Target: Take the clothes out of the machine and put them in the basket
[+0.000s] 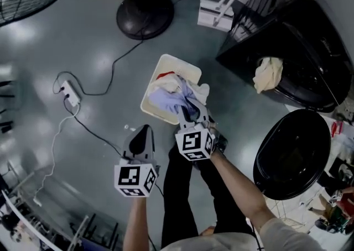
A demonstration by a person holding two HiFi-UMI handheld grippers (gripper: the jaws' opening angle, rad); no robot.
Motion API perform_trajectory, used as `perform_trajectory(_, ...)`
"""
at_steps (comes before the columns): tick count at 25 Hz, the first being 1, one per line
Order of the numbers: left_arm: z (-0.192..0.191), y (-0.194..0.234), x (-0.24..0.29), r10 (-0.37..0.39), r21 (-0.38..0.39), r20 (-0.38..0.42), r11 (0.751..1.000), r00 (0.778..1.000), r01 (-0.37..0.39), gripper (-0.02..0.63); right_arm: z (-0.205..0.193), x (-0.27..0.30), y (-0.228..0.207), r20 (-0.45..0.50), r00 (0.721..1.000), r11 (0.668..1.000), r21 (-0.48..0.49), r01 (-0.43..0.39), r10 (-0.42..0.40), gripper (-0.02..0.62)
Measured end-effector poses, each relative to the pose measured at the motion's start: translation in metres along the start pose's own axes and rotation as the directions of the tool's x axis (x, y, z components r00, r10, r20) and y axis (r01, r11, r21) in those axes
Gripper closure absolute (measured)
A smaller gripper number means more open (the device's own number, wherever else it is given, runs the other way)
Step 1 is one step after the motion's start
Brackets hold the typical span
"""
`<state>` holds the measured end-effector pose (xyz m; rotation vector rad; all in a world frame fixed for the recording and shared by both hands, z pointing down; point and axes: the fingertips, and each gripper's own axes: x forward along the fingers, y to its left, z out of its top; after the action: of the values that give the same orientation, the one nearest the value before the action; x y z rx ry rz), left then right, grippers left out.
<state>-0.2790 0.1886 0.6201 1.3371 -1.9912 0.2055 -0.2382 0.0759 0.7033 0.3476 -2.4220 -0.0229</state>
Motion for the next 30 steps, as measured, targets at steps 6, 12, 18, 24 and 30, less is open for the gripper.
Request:
perform_trajectory(6,-0.014,0.010,0.003,0.006,-0.014,-0.016,1.000,1.000,-0.006,0.588,-0.040,0.049,0.020,-0.108,0.993,0.998,-0.033,-0.046,0.042,0.511)
perform_trajectory(12,-0.020,0.018,0.005,0.021,-0.032,-0.017,0.999,1.000,-0.022,0.588,-0.076,0.084,0.038,-0.196,0.977,0.996,-0.027,-0.085,0.078,0.506)
perform_trajectory(18,-0.025,0.022,0.006,0.030,-0.031,-0.028,0.999,0.999,-0.031,0.588,-0.096,0.107,0.055,-0.231,0.961,0.987,-0.019,-0.161,0.152,0.467)
perform_trajectory(24,-0.026,0.023,0.005,0.029,-0.034,-0.030,0.999,0.999,-0.030,0.588,-0.090,0.102,0.068,-0.188,0.962,0.979,0.013,-0.201,0.200,0.339)
perform_trajectory(30,-0.015,0.015,0.011,0.009,-0.027,-0.023,1.000,1.000,-0.009,0.587,-0.086,0.086,0.060,-0.174,0.968,0.984,0.035,-0.175,0.179,0.378)
